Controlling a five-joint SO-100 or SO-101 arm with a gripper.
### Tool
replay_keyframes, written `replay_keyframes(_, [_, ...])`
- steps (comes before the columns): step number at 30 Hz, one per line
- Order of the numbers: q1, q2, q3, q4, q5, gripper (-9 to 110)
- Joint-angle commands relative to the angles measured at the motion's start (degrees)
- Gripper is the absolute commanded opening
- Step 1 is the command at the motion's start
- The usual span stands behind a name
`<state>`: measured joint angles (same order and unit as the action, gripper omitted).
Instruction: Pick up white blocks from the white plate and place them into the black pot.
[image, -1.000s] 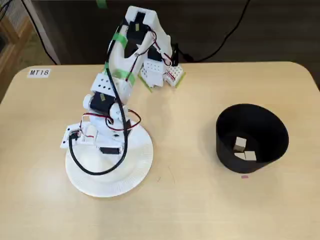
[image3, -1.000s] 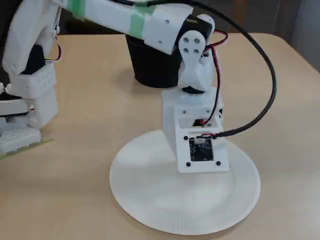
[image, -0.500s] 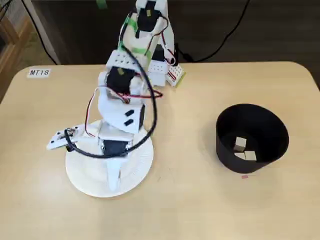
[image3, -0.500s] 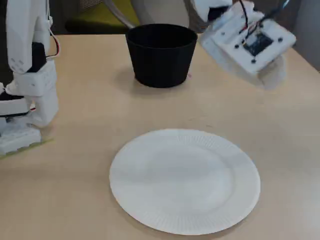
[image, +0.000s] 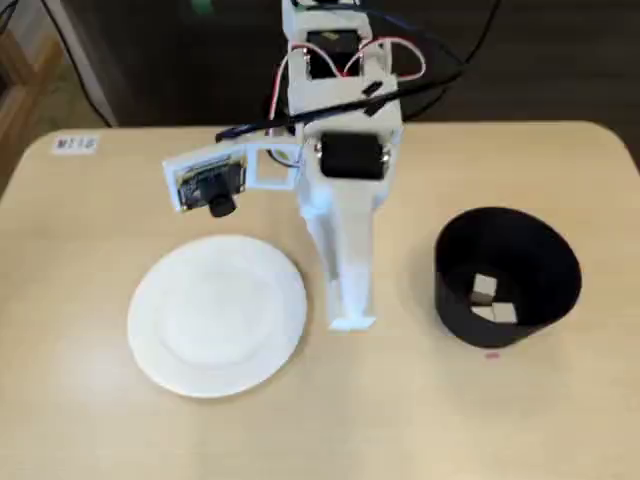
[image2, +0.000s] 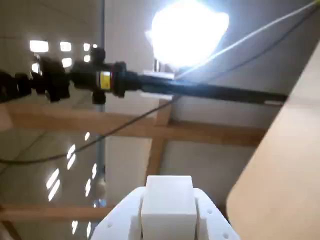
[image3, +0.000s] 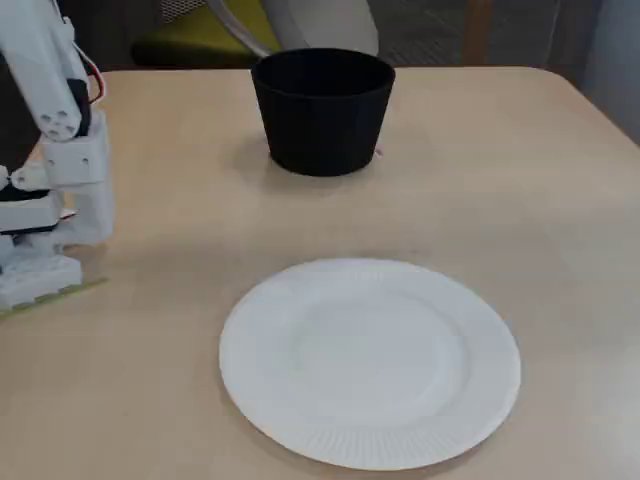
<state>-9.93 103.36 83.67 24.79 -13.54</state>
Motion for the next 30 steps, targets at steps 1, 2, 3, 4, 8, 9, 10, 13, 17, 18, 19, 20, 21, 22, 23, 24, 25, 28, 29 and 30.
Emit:
replay_keyframes(1, [-9.3, 5.0, 1.3, -0.7, -0.4, -2])
replay_keyframes(2, [-12.1, 6.3, 3.2, -0.7, -0.9, -2])
replay_keyframes(3, [-14.9, 7.6, 5.5, -0.7, -1.1, -2])
replay_keyframes(4, [-17.5, 9.0, 8.0, -0.6, -1.0, -2])
replay_keyframes(8, [-25.8, 11.7, 15.0, 7.7, 0.2, -2])
replay_keyframes(9, [-27.2, 11.9, 16.0, 10.8, 0.3, -2])
replay_keyframes(10, [-28.6, 12.0, 17.4, 12.8, 0.7, -2])
replay_keyframes(13, [-31.4, 12.1, 22.7, 14.3, 1.5, -2])
replay_keyframes(17, [-31.3, 12.3, 27.9, 16.6, 2.0, -2])
replay_keyframes(18, [-31.0, 12.6, 29.0, 17.0, 2.0, -2])
replay_keyframes(19, [-30.8, 12.8, 30.1, 17.0, 2.0, -2])
replay_keyframes(20, [-30.6, 12.8, 31.0, 17.0, 2.0, -2])
replay_keyframes(21, [-30.6, 12.8, 31.6, 16.9, 1.9, -2])
replay_keyframes(22, [-30.6, 12.8, 31.9, 16.9, 1.8, -2])
replay_keyframes(23, [-30.6, 12.8, 32.1, 16.9, 1.9, -2])
replay_keyframes(24, [-30.8, 12.8, 32.2, 17.0, 1.9, -2])
replay_keyframes(25, [-30.8, 12.9, 32.2, 17.0, 2.0, -2])
replay_keyframes(28, [-31.0, 12.9, 32.3, 16.7, 1.8, 7])
replay_keyframes(29, [-31.1, 13.0, 32.4, 16.7, 1.0, 21])
replay_keyframes(30, [-31.1, 13.0, 32.7, 16.3, 0.1, 31])
